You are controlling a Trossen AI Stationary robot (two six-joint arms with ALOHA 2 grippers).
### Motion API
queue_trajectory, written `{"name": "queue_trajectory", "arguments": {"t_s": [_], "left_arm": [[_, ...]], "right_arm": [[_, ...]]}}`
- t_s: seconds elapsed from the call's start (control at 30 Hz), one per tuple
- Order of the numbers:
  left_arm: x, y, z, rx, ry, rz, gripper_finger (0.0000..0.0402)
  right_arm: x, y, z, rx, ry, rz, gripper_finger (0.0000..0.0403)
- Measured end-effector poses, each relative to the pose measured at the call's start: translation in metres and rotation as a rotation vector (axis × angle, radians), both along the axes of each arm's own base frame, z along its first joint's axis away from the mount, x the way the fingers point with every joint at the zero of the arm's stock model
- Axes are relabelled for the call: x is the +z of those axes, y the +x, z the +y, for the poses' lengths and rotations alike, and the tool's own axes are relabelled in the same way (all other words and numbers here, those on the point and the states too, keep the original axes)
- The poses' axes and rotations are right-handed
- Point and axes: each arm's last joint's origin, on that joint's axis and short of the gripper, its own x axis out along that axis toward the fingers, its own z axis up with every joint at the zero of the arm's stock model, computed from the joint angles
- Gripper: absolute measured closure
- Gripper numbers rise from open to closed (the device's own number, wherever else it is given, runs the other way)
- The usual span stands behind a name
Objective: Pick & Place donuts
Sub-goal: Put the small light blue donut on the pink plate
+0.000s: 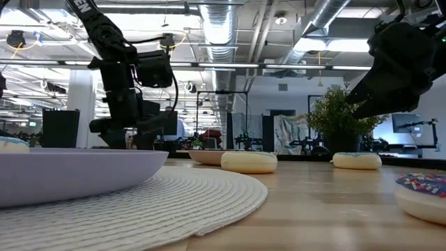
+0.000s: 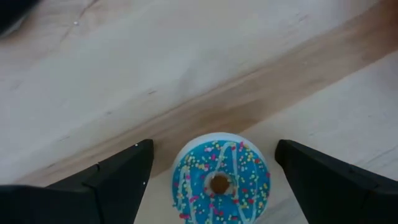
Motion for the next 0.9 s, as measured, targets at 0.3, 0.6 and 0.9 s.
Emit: {"name": "queue_trajectory", "arguments": {"t_s": [0.3,0.6,0.9], "left_arm": [[0.012,-0.004,-0.001,0.006,0.001,-0.045,0.0059],[0.011,-0.005,-0.002,0.000,-0.022,-0.039,0.0067],[0.012,-0.005,-0.003,-0.003,-0.036,-0.040,0.0125]], "right_arm": [[0.000,0.000,0.000,0.000,0.000,0.000,0.0088],[0.000,0.000,0.000,0.000,0.000,0.000,0.0088],[0.000,0.000,0.000,0.000,0.001,0.000,0.0088]]}}
